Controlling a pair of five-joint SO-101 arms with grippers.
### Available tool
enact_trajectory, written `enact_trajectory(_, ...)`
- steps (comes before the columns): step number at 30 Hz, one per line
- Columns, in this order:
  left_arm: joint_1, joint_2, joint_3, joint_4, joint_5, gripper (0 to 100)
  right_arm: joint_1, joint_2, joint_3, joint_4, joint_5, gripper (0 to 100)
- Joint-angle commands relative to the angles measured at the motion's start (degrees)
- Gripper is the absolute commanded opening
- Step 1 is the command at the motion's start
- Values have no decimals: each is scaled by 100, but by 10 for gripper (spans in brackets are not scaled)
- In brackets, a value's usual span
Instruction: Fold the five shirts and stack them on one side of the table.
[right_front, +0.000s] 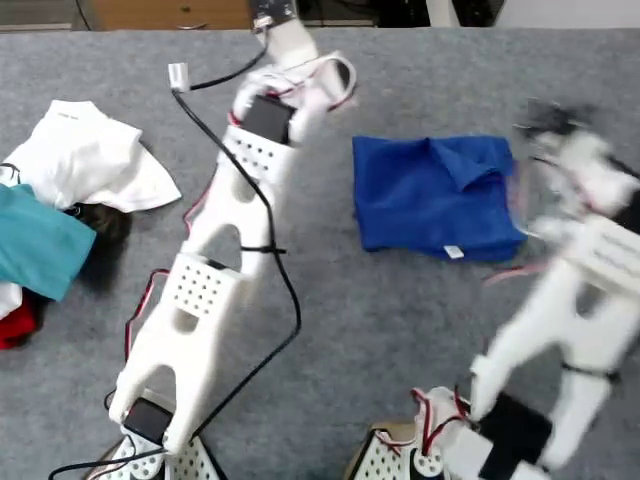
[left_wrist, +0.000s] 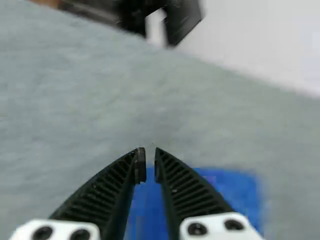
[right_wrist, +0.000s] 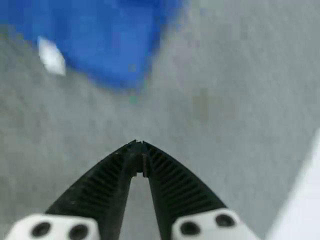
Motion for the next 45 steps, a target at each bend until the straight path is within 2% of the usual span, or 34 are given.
enact_trajectory(1, -167, -400, -264, 1046, -756, 19, -892, 743, 268, -1073, -774, 5)
enact_trajectory(3, -211, -330, -255, 1688, -765, 22, -1059, 1499, 136, -1266, -941, 4)
enact_trajectory(6, -396, -57, -229, 2154, -264, 19, -1156, 2607, -479, -1407, -967, 3)
enact_trajectory(17, -545, 1613, -264, 1688, -176, 19, -1253, 5938, -5174, -1415, -1538, 3)
enact_trajectory(23, -615, 1675, -264, 1433, -343, 19, -1262, 7952, -8207, -1477, -1495, 3)
enact_trajectory(29, -510, 1710, -264, 1354, -387, 19, -1103, 9789, -10571, -2268, -1495, 2)
enact_trajectory(31, -501, 1710, -264, 1345, -387, 19, -1086, 9578, -10475, -2163, -1521, 2)
enact_trajectory(34, -501, 1710, -264, 1345, -387, 19, -1086, 8813, -10475, -1424, -1530, 2)
enact_trajectory(41, -510, 1710, -264, 1345, -387, 19, -1499, 6967, -10475, 1257, -1495, 2)
enact_trajectory(45, -519, 1719, -255, 1345, -387, 19, -1596, 6862, -10360, 2400, -1547, 2)
